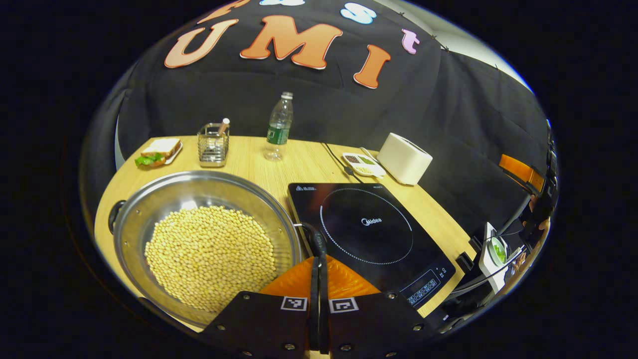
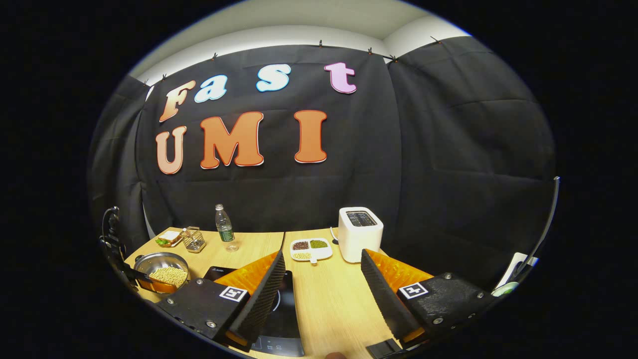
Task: First push the handle of the pot to place it horizontally, then grasp the pot with both hands and set it on the induction cooktop.
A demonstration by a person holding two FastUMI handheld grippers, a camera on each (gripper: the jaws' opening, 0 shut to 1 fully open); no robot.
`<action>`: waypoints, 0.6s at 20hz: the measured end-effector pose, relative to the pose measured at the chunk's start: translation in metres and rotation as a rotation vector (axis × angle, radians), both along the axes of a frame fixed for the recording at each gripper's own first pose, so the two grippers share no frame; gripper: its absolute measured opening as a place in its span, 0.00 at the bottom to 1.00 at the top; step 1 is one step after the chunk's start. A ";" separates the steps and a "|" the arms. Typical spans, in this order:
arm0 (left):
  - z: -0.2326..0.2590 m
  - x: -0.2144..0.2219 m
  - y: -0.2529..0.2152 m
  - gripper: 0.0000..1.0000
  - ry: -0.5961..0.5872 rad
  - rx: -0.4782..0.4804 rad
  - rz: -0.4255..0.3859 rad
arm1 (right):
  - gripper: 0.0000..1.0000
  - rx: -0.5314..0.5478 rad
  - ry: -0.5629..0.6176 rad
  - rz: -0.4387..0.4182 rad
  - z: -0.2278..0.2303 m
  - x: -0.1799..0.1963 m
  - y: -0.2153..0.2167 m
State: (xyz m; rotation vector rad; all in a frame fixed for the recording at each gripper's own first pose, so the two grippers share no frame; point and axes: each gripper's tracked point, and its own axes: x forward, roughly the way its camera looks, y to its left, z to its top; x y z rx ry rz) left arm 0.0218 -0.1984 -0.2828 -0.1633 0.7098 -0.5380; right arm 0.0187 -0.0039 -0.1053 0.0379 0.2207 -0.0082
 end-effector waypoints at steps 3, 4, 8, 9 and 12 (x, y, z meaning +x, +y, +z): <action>0.025 0.009 0.036 0.01 -0.100 0.031 0.058 | 0.95 -0.001 -0.002 0.014 0.001 -0.002 0.025; 0.034 0.013 0.050 0.01 -0.125 0.035 0.080 | 0.95 0.002 -0.004 0.017 0.001 -0.002 0.035; 0.053 0.027 0.113 0.01 -0.202 0.072 0.170 | 0.95 0.019 0.000 0.022 -0.008 -0.006 0.080; 0.054 0.030 0.132 0.01 -0.215 0.081 0.196 | 0.95 0.028 0.002 0.021 -0.012 -0.007 0.091; 0.051 0.038 0.179 0.04 -0.229 0.096 0.259 | 1.00 0.048 0.019 0.039 -0.025 -0.010 0.134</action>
